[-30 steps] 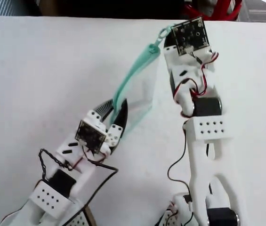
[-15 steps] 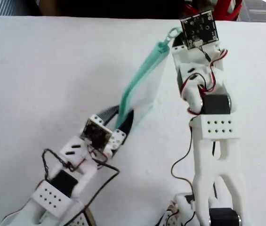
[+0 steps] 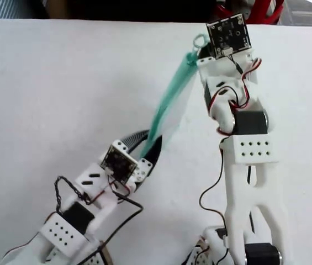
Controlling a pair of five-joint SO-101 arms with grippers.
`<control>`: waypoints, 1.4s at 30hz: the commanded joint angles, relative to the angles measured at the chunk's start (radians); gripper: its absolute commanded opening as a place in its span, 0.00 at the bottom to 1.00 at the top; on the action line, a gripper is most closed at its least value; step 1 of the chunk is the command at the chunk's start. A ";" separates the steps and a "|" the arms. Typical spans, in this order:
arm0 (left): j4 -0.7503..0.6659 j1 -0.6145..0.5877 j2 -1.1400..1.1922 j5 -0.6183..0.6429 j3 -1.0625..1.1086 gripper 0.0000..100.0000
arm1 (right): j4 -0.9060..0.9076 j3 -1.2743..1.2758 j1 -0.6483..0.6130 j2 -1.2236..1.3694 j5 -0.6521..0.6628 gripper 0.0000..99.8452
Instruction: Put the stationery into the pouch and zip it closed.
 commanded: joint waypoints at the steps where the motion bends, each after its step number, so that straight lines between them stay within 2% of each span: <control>1: -0.011 0.001 0.002 -0.025 -0.009 0.03 | -0.002 -0.003 0.002 -0.016 0.005 0.02; 6: -0.002 -0.002 0.001 -0.060 -0.005 0.02 | -0.044 0.000 0.021 -0.005 0.009 0.02; 11: -0.002 -0.005 0.001 -0.060 -0.003 0.02 | -0.150 0.029 0.096 0.022 0.003 0.02; 17: 0.035 -0.005 0.001 -0.060 -0.008 0.02 | -0.159 0.026 0.183 0.042 0.002 0.02; 24: 0.034 -0.062 0.001 -0.060 -0.017 0.02 | -0.104 0.034 0.136 -0.007 0.002 0.02; 28: 0.034 -0.087 0.001 -0.054 -0.040 0.02 | -0.013 0.041 0.068 -0.073 0.002 0.03; 33: 0.034 -0.087 0.001 -0.054 -0.046 0.02 | 0.165 0.043 0.038 -0.166 0.002 0.24; 35: 0.032 -0.088 0.004 -0.054 -0.069 0.02 | 0.236 0.043 0.044 -0.202 0.002 0.29; 40: 0.054 -0.154 0.008 -0.051 -0.158 0.02 | 0.403 0.043 0.041 -0.337 0.002 0.29; 42: 0.112 -0.182 0.008 -0.051 -0.198 0.02 | 0.447 0.054 0.038 -0.398 0.000 0.29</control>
